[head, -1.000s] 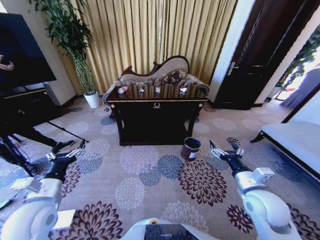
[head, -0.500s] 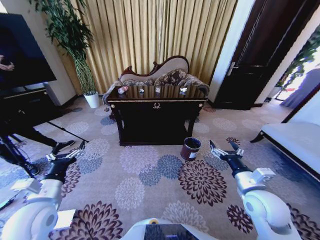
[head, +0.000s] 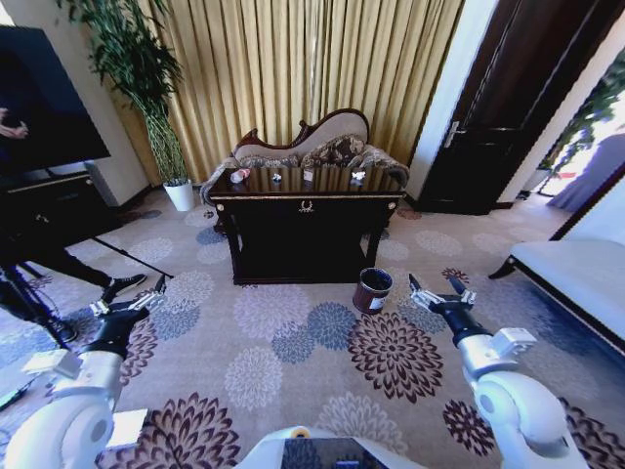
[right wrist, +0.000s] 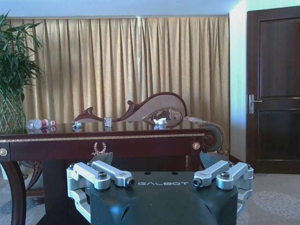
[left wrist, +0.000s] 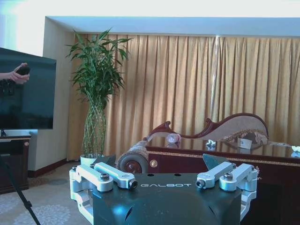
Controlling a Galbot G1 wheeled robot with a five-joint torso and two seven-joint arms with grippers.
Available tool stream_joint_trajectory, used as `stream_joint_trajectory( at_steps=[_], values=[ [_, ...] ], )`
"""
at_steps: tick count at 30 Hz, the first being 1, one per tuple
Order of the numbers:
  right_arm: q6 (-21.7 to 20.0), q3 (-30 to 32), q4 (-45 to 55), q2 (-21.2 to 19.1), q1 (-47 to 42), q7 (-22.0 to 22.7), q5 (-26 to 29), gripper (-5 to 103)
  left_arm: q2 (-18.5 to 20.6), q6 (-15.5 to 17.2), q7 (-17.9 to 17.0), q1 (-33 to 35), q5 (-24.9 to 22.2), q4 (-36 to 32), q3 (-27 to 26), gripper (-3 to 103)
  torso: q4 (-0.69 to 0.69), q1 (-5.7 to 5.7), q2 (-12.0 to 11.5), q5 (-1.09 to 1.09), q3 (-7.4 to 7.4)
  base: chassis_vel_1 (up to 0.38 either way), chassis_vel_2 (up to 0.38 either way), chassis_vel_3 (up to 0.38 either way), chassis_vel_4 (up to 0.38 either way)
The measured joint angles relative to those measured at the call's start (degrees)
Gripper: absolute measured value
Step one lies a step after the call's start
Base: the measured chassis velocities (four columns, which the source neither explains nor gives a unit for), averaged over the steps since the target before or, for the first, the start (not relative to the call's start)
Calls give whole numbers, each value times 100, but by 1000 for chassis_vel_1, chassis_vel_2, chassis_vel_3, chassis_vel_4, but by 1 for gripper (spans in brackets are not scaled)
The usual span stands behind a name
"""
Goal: Move to the front of the table and place the trash on the table into the trash bin.
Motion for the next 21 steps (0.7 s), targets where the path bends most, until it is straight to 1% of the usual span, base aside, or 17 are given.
stream_joint_trajectory(
  at_steps=[18,21],
  values=[
    [0,-1,-6,39,-14,-33,2,100,-34,-88,21,73,99,-15,23,100,0,0,0,0,-1,0,0,0,0],
    [9,1,-15,40,-18,-38,2,100,-38,-89,22,77,109,-16,41,100,0,-1,0,0,0,-49,85,70,-53]
  ],
)
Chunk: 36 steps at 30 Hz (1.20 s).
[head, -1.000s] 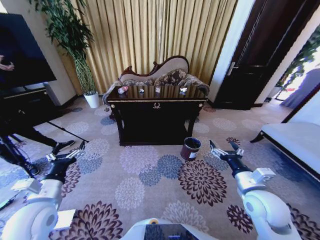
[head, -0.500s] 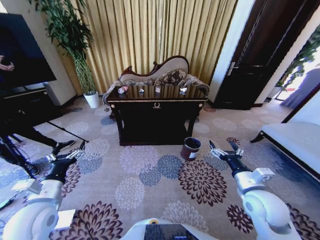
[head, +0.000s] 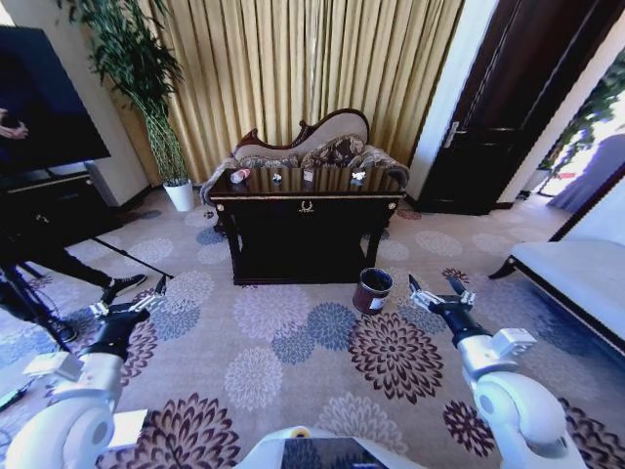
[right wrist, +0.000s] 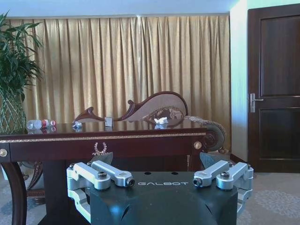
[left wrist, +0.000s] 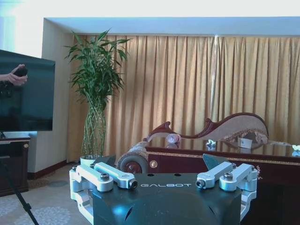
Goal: Move to the front of the table and place the trash on the table into the trash bin.
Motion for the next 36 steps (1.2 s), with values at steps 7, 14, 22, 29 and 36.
stream_joint_trajectory(
  at_steps=[7,14,22,29,36],
  values=[
    [10,5,-23,-6,9,-3,2,100,5,-5,1,-9,3,0,23,100,0,1,-2,-1,0,-105,116,111,-103],
    [13,4,-47,7,9,-6,2,100,-2,-8,7,-6,3,6,33,100,0,2,-3,0,1,-106,83,89,-74],
    [22,6,-48,14,2,-15,1,100,-23,-14,29,6,9,8,44,100,0,-1,-1,0,0,-56,62,41,-65],
    [43,12,-49,14,0,-38,1,100,-32,-25,45,25,9,0,34,100,0,0,-1,0,0,-132,128,127,-140],
    [56,16,-49,25,-5,-42,1,100,-40,-33,59,44,10,-10,19,100,2,2,-2,0,1,-119,160,147,-141]
  ],
)
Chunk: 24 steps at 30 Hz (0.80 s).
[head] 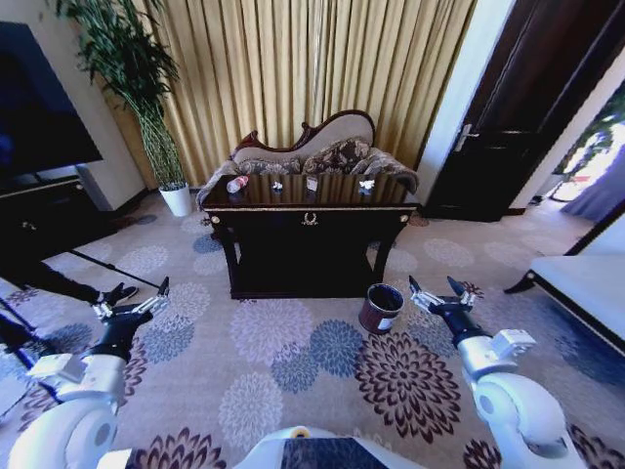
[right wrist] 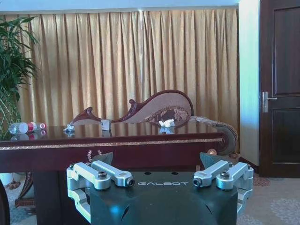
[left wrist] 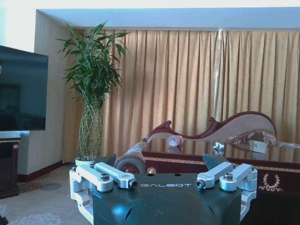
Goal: Move to the front of the table and place the trash on the table into the trash bin.
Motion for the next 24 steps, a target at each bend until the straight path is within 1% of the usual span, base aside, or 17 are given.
stream_joint_trajectory(
  at_steps=[4,9,24],
  values=[
    [7,3,0,12,-15,0,-2,100,-8,-2,8,9,1,-3,0,100,-3,-1,1,0,-1,-129,84,94,-100],
    [16,9,0,11,-16,-1,-2,100,-13,-9,15,26,3,-7,-10,100,-1,-3,2,0,-2,-119,114,108,-95],
    [30,8,-5,11,-10,-4,-2,100,-30,-43,39,44,6,-9,-11,100,-2,-2,2,0,-1,-156,165,156,-166]
  ],
)
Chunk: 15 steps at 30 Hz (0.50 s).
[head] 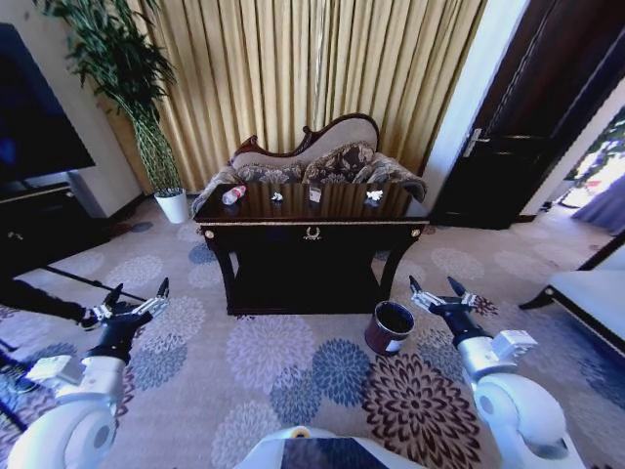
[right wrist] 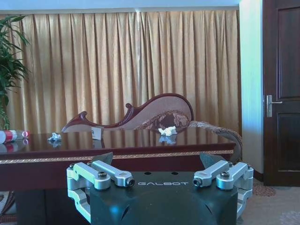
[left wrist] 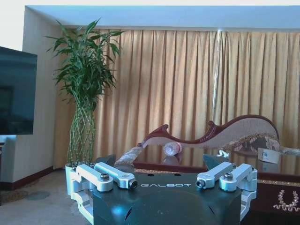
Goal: Move to the front of the table and place the trash on the table into the trash bin.
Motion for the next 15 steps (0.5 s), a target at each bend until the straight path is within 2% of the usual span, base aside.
stream_joint_trajectory(
  at_steps=[15],
  values=[
    [2,-7,2,-13,16,0,-5,100,-53,-55,44,53,6,-6,-26,100,0,0,-1,1,0,-144,147,158,-143]
  ],
)
